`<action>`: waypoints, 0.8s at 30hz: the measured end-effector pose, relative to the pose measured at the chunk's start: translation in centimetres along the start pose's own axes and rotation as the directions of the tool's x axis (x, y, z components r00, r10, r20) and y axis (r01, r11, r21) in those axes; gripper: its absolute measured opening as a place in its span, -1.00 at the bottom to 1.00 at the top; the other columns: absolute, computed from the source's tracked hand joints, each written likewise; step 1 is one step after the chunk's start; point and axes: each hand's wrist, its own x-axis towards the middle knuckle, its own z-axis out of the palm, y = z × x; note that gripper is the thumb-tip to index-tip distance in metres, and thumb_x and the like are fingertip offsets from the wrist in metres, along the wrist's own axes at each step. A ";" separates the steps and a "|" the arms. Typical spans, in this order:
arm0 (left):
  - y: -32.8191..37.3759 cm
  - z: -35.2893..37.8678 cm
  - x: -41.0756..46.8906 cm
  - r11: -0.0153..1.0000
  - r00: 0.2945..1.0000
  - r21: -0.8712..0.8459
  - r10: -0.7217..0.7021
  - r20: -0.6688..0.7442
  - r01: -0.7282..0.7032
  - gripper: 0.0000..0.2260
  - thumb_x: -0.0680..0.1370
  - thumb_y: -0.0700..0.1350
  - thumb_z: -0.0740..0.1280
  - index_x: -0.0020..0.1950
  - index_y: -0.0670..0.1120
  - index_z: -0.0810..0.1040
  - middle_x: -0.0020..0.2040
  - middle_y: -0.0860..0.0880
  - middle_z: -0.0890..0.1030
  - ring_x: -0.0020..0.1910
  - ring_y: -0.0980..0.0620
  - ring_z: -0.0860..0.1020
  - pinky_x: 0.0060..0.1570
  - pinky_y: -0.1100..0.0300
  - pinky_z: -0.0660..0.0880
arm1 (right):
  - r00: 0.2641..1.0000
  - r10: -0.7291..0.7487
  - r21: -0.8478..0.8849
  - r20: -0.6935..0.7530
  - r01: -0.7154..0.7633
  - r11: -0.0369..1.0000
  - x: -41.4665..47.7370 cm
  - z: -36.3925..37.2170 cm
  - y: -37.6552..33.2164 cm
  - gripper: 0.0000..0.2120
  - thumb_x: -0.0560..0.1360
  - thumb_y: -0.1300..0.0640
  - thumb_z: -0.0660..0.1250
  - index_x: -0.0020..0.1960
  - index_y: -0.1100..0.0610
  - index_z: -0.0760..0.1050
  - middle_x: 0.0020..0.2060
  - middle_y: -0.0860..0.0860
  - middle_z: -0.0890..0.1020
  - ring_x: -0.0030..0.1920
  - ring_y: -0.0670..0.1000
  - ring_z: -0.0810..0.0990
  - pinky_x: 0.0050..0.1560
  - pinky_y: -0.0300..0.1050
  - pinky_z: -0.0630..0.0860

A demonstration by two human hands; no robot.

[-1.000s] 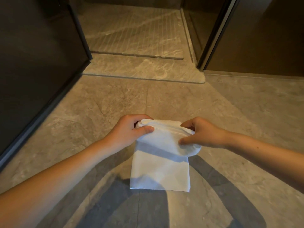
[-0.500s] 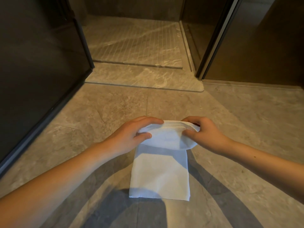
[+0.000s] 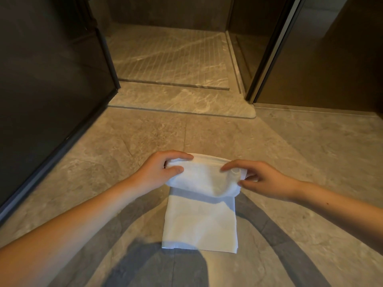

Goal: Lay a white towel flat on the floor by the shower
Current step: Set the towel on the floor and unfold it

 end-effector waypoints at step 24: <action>1.3 -3.5 3.1 0.928 0.933 -0.240 -0.214 0.290 0.287 -0.71 0.49 -0.23 0.43 0.08 0.13 0.69 0.13 0.23 0.61 0.06 0.26 0.59 -0.08 0.26 0.58 | 0.985 0.175 0.375 -0.009 -0.159 0.913 2.3 -1.8 -0.2 -0.81 0.52 0.32 0.35 0.01 0.08 0.62 0.05 -0.01 0.62 0.02 0.00 0.66 -0.21 -0.08 0.64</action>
